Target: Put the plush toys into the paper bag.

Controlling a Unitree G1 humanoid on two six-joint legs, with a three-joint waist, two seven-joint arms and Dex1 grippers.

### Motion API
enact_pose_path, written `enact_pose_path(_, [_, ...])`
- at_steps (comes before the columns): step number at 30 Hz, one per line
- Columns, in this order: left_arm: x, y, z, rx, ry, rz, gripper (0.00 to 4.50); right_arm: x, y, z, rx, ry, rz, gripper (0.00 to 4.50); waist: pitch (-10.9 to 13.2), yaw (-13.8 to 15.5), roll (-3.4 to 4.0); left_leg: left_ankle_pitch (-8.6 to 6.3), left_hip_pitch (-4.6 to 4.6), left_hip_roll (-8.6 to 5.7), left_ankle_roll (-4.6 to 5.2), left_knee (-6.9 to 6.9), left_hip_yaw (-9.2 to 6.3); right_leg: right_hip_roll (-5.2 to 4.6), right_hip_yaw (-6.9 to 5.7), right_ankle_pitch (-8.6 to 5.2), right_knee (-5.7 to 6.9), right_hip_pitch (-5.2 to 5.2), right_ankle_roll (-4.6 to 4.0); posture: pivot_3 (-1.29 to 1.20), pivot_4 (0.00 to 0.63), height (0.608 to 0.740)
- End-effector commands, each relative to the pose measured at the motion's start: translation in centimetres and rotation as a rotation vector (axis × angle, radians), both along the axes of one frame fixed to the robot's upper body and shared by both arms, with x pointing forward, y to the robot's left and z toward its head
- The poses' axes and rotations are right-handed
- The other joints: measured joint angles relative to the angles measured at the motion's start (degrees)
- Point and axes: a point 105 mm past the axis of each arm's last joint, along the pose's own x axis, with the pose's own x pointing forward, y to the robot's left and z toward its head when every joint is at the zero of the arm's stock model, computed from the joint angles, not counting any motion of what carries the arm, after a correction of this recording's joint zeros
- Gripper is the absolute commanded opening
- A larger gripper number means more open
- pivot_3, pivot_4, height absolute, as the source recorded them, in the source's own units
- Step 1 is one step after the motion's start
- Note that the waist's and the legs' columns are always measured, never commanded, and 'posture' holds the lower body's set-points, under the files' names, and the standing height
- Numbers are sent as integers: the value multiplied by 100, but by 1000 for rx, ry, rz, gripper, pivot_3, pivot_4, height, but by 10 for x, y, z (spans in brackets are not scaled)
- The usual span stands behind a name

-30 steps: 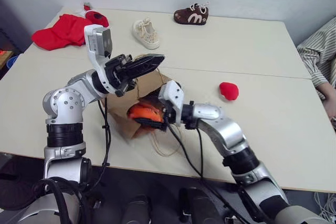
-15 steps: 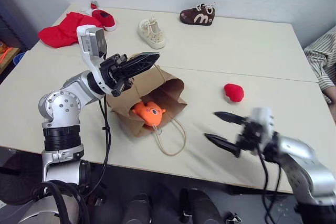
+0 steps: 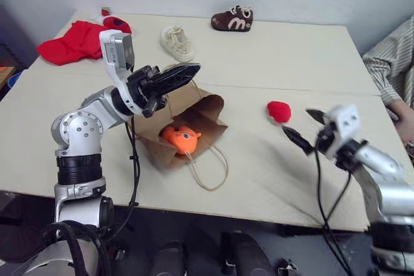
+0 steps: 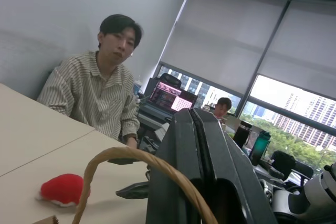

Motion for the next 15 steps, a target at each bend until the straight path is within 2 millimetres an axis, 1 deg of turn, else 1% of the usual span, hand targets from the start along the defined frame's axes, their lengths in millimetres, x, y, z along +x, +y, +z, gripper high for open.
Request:
enact_pose_path(1, [-1, 0, 10, -9, -53, 7, 0, 34, -7, -10, -91, 82, -132, 4483, 0, 36, 0, -2, -4, 0, 4, 6, 1, 0, 0, 0, 0, 1, 0, 0, 150, 740])
enact_pose_path(3, [-2, -1, 10, -3, -56, 5, 0, 48, -8, -16, -121, 142, -178, 4483, 0, 52, 0, -4, -10, -6, 11, 12, 1, -8, 0, 2, 0, 0, 3, 0, 150, 740])
enact_pose_path(6, [-5, -1, 10, 9, -62, 8, 0, 57, -14, -28, -162, 205, -198, 3879, 0, 94, 0, -4, -16, -5, 14, 13, -1, -8, -3, 3, -4, 0, 6, 0, 150, 740])
enact_pose_path(8, [-7, 2, 11, 12, -66, 17, 0, 58, -20, -32, -177, 228, -208, 3258, 0, 88, 0, -4, -19, -5, 15, 11, 0, -8, -4, 3, -5, -1, 6, 0, 150, 740])
enact_pose_path(9, [-7, 3, 11, 12, -67, 20, 0, 58, -21, -31, -168, 229, -208, 2844, 0, 80, 0, -5, -19, -5, 15, 11, 1, -8, -4, 3, -4, -2, 6, 0, 150, 740])
enact_pose_path(11, [-8, 4, 11, 11, -68, 25, 0, 55, -21, -31, -148, 238, -183, 2166, 0, 84, 0, -5, -19, -4, 15, 12, -1, -7, -4, 4, -4, -1, 7, 0, 150, 740])
enact_pose_path(12, [-8, 4, 11, 11, -68, 27, 0, 54, -18, -28, -130, 219, -163, 1835, 0, 83, 0, -5, -19, -4, 15, 13, 0, -7, -4, 4, -2, -1, 8, 0, 150, 740])
enact_pose_path(15, [-8, 4, 11, 9, -68, 29, 0, 43, 7, -8, -62, 127, 21, 975, 0, 86, 0, -5, -19, -4, 15, 14, -2, -7, -5, 5, -2, 0, 9, 0, 150, 740])
